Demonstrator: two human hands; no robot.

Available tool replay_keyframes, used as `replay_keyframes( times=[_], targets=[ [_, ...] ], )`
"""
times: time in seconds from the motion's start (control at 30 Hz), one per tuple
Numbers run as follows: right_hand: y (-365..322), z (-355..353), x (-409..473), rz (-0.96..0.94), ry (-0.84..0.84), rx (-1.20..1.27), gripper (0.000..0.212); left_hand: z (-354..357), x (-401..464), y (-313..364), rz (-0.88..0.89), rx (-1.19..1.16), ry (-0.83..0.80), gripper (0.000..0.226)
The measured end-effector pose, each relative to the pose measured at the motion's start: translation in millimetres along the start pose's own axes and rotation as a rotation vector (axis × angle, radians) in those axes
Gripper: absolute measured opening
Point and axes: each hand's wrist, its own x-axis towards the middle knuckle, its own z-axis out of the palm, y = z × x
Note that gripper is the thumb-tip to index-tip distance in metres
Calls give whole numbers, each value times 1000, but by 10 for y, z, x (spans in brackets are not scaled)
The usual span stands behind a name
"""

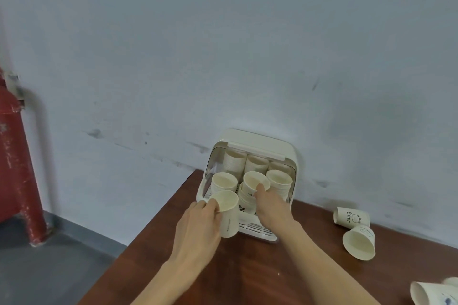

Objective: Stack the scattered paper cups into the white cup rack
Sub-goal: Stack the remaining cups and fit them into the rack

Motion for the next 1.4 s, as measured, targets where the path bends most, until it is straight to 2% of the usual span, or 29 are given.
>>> replay_keyframes(
  times=[0.13, 0.4, 0.53, 0.7, 0.8, 0.9, 1.1, 1.17, 1.3, 1.4],
  targets=[
    [-4, 156, -14, -7, -67, 20, 25, -4, 62, -3, 12, -15, 15, 14],
    [23, 211, -41, -14, -63, -45, 33, -111, 416, -7, 9, 2, 102, 12],
    [59, 287, -29, -29, -23, -71, 33, -112, 699, 30, 16, -16, 187, 12],
    [62, 367, -29, -81, 40, -142, 29, 83, 952, 42, 64, 56, 219, 12],
    [65, 389, -38, -100, 77, -155, 28, 245, 1005, -4, 107, 149, 190, 5],
    [73, 420, -34, -111, 117, -161, 29, 380, 1006, -68, 142, 267, 148, 18],
    [74, 442, -18, -105, 117, -169, 33, 533, 961, -175, 131, 386, -1, 23],
    [80, 448, -17, -103, 118, -170, 34, 589, 953, -208, 133, 413, 4, 27],
    [78, 426, -22, -87, 98, -171, 38, 580, 946, -177, 107, 433, -50, 11],
    [83, 403, -32, -62, 86, -117, 43, 547, 939, -153, 87, 427, -71, 16]
  ],
)
